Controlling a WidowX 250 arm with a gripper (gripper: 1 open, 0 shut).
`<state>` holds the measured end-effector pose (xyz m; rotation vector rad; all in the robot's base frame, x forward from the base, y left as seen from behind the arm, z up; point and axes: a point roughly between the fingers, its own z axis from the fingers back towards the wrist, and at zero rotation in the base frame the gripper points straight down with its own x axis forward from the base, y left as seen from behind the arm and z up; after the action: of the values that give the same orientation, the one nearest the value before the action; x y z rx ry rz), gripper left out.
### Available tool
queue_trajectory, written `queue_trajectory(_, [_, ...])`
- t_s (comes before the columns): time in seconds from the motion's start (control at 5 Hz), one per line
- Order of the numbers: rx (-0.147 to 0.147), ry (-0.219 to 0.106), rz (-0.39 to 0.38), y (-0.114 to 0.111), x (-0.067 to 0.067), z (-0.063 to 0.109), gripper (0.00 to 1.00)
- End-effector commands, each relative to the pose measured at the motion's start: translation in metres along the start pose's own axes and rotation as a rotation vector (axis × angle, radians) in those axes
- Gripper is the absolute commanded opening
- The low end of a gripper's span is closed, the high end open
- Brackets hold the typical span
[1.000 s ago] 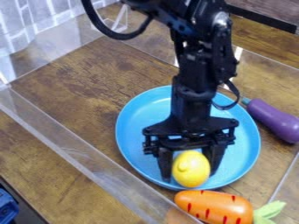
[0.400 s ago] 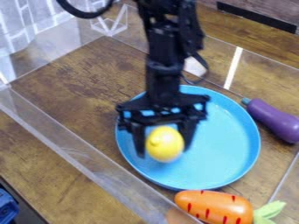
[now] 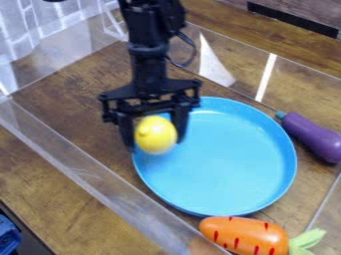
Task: Remove the lemon from the blue tray and put it on the table
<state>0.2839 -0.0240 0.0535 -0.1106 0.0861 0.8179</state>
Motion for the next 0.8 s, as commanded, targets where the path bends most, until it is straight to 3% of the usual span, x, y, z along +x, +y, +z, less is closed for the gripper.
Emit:
queue_trajectory(0.0, [-0.067,-0.052,0.004,0.009,0.006,0.025,0.0])
queue_trajectory(0.2, [-0.091,-0.057,-0.029,-0.003,-0.007,0.032,0.0])
queue_trajectory(0.6, [-0.103,-0.078,-0.143,0.0,-0.004,0.02,0.0])
